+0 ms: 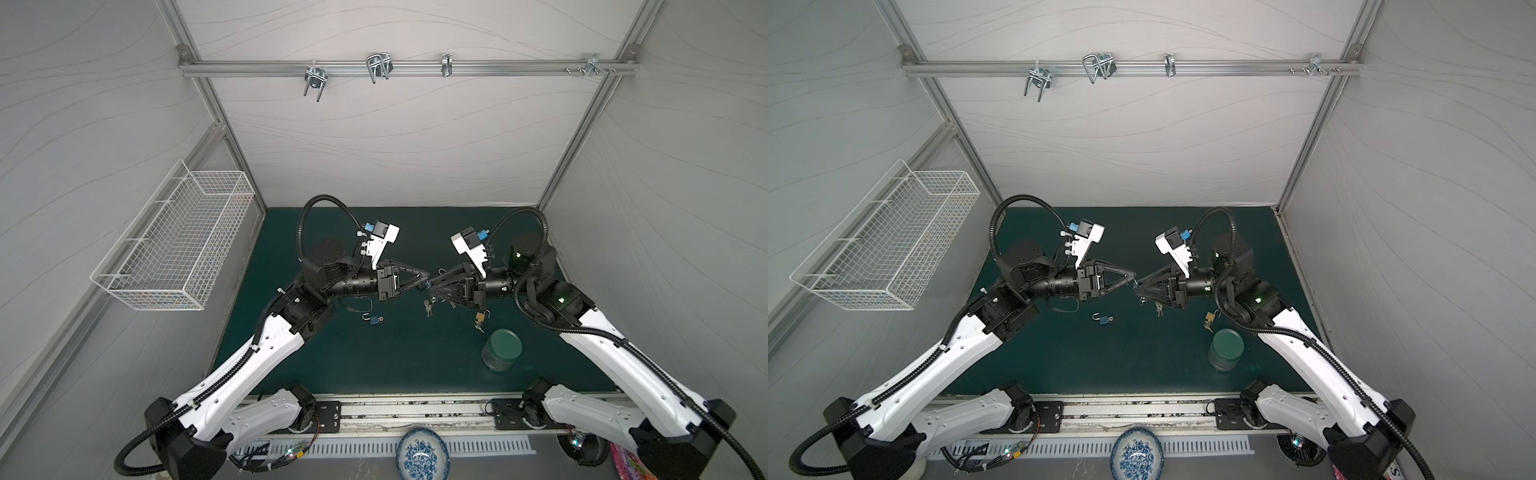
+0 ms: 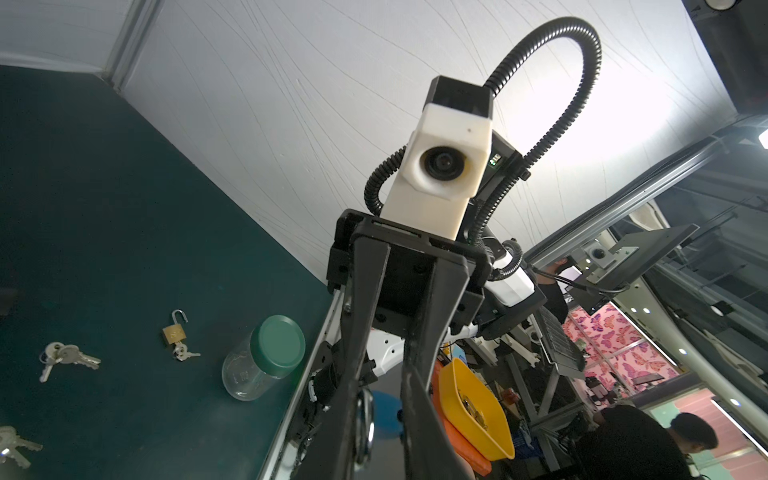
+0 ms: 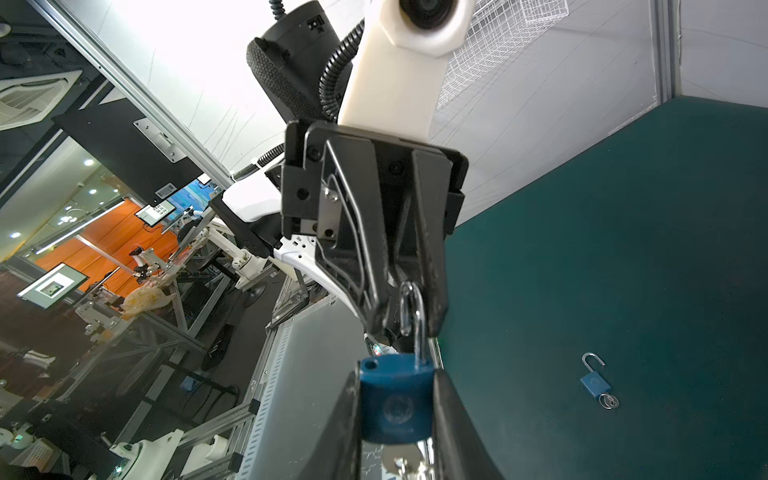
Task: Lock with the key
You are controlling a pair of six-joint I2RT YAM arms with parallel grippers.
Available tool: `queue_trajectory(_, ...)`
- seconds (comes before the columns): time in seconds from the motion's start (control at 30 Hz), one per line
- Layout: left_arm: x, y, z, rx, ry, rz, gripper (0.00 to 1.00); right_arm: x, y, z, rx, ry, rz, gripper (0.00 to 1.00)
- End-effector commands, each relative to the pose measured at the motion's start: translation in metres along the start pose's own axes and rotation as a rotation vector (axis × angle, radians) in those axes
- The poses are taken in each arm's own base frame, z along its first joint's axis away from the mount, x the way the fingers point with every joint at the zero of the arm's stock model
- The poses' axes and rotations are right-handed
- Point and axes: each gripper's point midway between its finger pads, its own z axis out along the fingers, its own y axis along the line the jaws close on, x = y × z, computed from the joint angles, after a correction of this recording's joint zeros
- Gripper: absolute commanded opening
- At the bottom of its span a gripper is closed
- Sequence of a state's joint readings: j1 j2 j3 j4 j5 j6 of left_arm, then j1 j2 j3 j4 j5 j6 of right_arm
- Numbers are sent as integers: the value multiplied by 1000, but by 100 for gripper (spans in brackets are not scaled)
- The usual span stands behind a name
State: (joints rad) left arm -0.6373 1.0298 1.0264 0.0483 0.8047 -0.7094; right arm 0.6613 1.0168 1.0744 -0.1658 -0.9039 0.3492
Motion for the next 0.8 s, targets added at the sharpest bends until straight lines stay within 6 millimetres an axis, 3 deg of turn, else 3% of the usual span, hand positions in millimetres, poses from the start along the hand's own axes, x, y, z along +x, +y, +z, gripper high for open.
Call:
queue_trajectory(0.0,-16,-19,-5,18,-45,65,9,-2,7,-4,-12,-5,-20,0)
queue_trajectory(0.13,-21,-16,-9,-30,-76,68,0,-9,11,-5,-14,-10,-52,0)
queue_trajectory(0.2,-24,-15,-11,-48,-94,71,0,-17,14,-6,-8,-21,-89,1)
queue_trajectory(0.27,-29,-18,-14,-59,-115,79,0,-25,13,-7,20,-37,-125,37)
queue_trajectory(0.33,-35,-23,-18,-67,-142,88,0,-34,16,-10,42,-60,-160,58)
queue_trajectory(0.37,-39,-24,-20,-83,-161,90,0,-38,17,-12,54,-75,-176,63)
queue_trajectory(0.57,-59,-35,-38,-131,-279,105,0,-60,10,-21,150,-204,-246,78)
queue_trajectory(0.67,-66,-45,-41,-104,-309,113,0,-69,-2,-23,206,-263,-214,75)
queue_trajectory(0.77,-68,-55,-39,-55,-305,123,0,-79,6,-19,136,-298,-168,69)
